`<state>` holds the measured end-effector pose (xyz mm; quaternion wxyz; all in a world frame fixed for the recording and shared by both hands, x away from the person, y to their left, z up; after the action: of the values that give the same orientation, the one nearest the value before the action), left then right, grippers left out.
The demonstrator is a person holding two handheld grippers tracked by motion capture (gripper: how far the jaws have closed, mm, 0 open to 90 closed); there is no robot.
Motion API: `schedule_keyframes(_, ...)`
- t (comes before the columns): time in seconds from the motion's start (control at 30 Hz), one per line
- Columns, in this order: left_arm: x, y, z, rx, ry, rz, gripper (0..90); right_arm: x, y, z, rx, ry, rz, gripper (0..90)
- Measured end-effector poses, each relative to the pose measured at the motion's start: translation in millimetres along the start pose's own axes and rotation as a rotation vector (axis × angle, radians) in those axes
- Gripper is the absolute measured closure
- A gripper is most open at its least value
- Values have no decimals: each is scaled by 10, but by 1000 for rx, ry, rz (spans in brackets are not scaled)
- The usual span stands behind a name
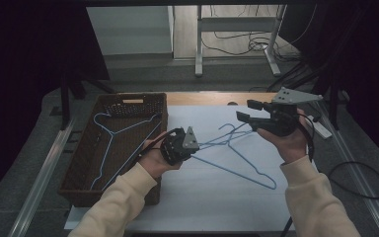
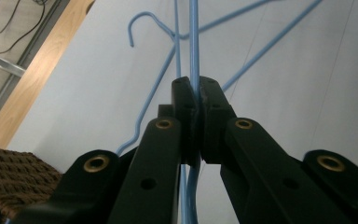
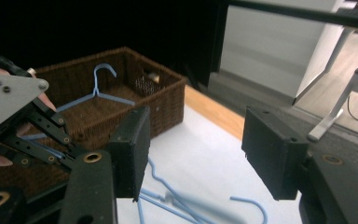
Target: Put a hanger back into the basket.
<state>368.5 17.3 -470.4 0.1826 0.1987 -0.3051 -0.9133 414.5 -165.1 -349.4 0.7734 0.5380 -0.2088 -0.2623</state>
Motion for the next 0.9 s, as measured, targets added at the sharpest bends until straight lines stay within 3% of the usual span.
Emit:
schedule_keyframes(0.07,-41,1,34,14,9,30,870,27,2,71,26,-8,-11,423)
schedule_keyframes(0.2,-109,9,118,50,12,77,870,46,-73,169,24,-1,-31,409)
schedule_keyframes(0.57,-212,-17,466,144,17,179,870,99,-586,264,-31,-2,-112,341)
schedule_keyframes(0.7,-268,-40,576,177,27,207,869,74,-749,275,-54,0,-121,324)
schedule_keyframes(0.77,-297,-56,644,211,20,240,870,55,-832,273,-68,-3,-121,319)
schedule_keyframes(0.8,-326,-86,700,245,11,277,870,44,-877,270,-75,-2,-123,313)
schedule_keyframes(0.9,-358,-141,768,258,25,297,870,26,-979,256,-98,-4,-127,304)
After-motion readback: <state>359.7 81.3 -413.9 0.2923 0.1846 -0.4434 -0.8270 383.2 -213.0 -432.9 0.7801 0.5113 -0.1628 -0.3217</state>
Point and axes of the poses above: each handheld gripper's, and its own axes: z roughly backward along the jaws, y roughly out of its top, x roughly to its right, the point moved 9 cm from there along -z, roughly forward along the jaws, and after that the axes turned 1 degree about -y, right-handed, at the moved point
